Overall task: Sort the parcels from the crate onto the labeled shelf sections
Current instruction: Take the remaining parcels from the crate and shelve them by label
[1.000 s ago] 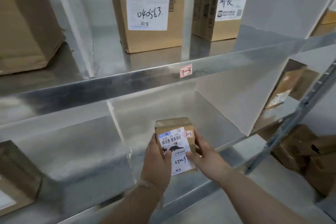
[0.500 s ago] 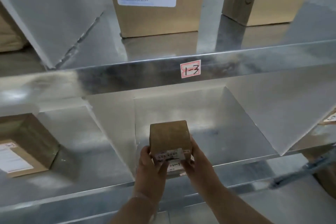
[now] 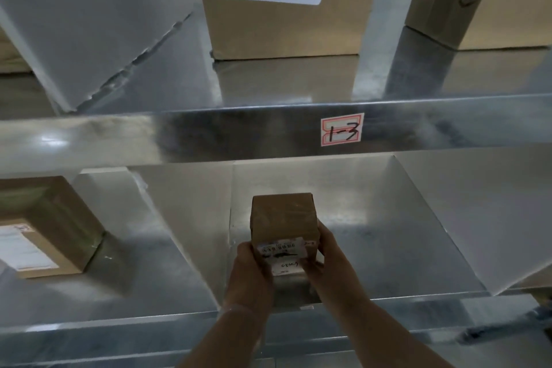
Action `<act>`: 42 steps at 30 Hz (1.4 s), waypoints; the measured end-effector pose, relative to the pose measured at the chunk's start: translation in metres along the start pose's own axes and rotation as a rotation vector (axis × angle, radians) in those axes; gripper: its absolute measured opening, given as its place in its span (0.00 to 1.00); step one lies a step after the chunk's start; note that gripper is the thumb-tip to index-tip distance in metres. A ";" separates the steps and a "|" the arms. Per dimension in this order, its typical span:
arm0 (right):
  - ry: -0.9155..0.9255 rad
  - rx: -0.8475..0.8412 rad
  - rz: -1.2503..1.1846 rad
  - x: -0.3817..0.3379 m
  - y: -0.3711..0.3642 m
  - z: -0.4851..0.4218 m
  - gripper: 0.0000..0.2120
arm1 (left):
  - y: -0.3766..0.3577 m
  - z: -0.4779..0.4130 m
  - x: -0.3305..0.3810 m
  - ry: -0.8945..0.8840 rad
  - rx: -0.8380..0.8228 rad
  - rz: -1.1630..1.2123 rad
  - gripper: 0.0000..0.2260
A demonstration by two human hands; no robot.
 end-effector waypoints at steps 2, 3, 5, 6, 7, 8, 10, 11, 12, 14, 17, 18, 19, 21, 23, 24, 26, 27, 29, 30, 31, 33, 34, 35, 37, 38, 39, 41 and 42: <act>-0.014 -0.009 -0.007 0.006 0.000 -0.005 0.31 | -0.001 -0.002 0.004 0.011 -0.024 0.015 0.11; -0.016 -0.011 -0.006 0.006 0.001 -0.007 0.31 | -0.001 -0.002 0.006 0.016 -0.029 0.023 0.12; -0.016 -0.008 -0.005 0.007 0.002 -0.009 0.31 | 0.000 -0.001 0.009 0.013 -0.027 0.042 0.12; -0.016 -0.004 -0.004 0.007 0.003 -0.009 0.31 | 0.000 -0.002 0.010 0.008 -0.015 0.052 0.13; -0.015 -0.001 -0.008 0.007 0.003 -0.009 0.32 | 0.000 -0.001 0.011 0.012 -0.007 0.061 0.13; -0.014 0.002 -0.016 0.006 0.003 -0.010 0.32 | 0.000 0.000 0.013 0.016 -0.008 0.075 0.14; -0.017 0.000 -0.012 0.008 0.000 -0.010 0.34 | -0.002 0.001 0.014 0.021 -0.018 0.103 0.15; -0.022 -0.004 -0.006 0.010 -0.002 -0.010 0.35 | -0.002 0.000 0.014 0.018 -0.026 0.110 0.17; -0.034 -0.009 -0.008 0.011 -0.004 -0.008 0.37 | -0.004 0.000 0.014 0.005 -0.038 0.118 0.18; -0.076 -0.007 -0.001 0.015 -0.007 -0.004 0.43 | -0.004 0.001 0.016 -0.012 -0.087 0.179 0.21; -0.098 0.029 0.063 0.017 -0.005 0.009 0.47 | -0.004 0.011 0.017 -0.066 -0.169 0.292 0.16; -0.100 0.047 0.064 0.017 -0.004 0.014 0.45 | -0.002 0.015 0.016 -0.101 -0.164 0.279 0.17; -0.104 0.068 0.064 0.015 -0.003 0.022 0.42 | -0.001 0.018 0.013 -0.147 -0.149 0.246 0.19; -0.097 0.118 0.085 0.006 0.000 0.040 0.31 | 0.003 0.031 0.008 -0.239 -0.132 0.142 0.24; -0.044 0.138 0.164 -0.007 0.000 0.060 0.27 | 0.008 0.042 -0.003 -0.272 -0.096 0.017 0.29; -0.017 0.138 0.209 -0.013 -0.003 0.071 0.29 | 0.014 0.046 -0.011 -0.263 -0.062 -0.018 0.31; 0.013 0.126 0.287 -0.022 -0.014 0.090 0.32 | 0.027 0.053 -0.027 -0.261 -0.047 -0.055 0.32; 0.014 0.102 0.310 -0.027 -0.024 0.099 0.32 | 0.034 0.057 -0.035 -0.271 -0.080 -0.091 0.30; 0.005 0.055 0.315 -0.038 -0.049 0.114 0.31 | 0.052 0.063 -0.053 -0.272 -0.169 -0.167 0.26; 0.004 0.034 0.305 -0.047 -0.064 0.121 0.30 | 0.065 0.065 -0.064 -0.273 -0.198 -0.171 0.25; 0.000 0.005 0.291 -0.058 -0.082 0.127 0.30 | 0.081 0.067 -0.077 -0.261 -0.216 -0.163 0.24; 0.008 -0.084 0.267 -0.082 -0.126 0.138 0.30 | 0.125 0.072 -0.106 -0.237 -0.193 -0.119 0.24; 0.039 -0.135 0.264 -0.096 -0.152 0.142 0.31 | 0.152 0.073 -0.122 -0.215 -0.164 -0.093 0.23; 0.073 -0.189 0.258 -0.111 -0.179 0.146 0.31 | 0.181 0.075 -0.138 -0.184 -0.134 -0.070 0.23; 0.133 -0.302 0.243 -0.141 -0.232 0.150 0.31 | 0.239 0.074 -0.174 -0.124 -0.050 -0.032 0.23; 0.177 -0.363 0.229 -0.164 -0.272 0.154 0.31 | 0.284 0.076 -0.198 -0.091 0.015 -0.017 0.23; 0.196 -0.398 0.208 -0.177 -0.295 0.155 0.32 | 0.312 0.077 -0.209 -0.076 0.059 -0.024 0.23; 0.239 -0.479 0.160 -0.205 -0.343 0.160 0.33 | 0.366 0.081 -0.234 -0.038 0.145 -0.034 0.24; 0.276 -0.528 0.137 -0.224 -0.376 0.166 0.33 | 0.401 0.086 -0.251 -0.016 0.198 -0.013 0.24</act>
Point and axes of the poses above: each hand's wrist, its own z-axis away from the middle knuckle, its own y-axis out of the back of the hand, x = y × z, the point moved 5 cm from there along -z, towards the middle knuckle, and after that the axes turned 14 degrees about y, right-handed, at the moved point
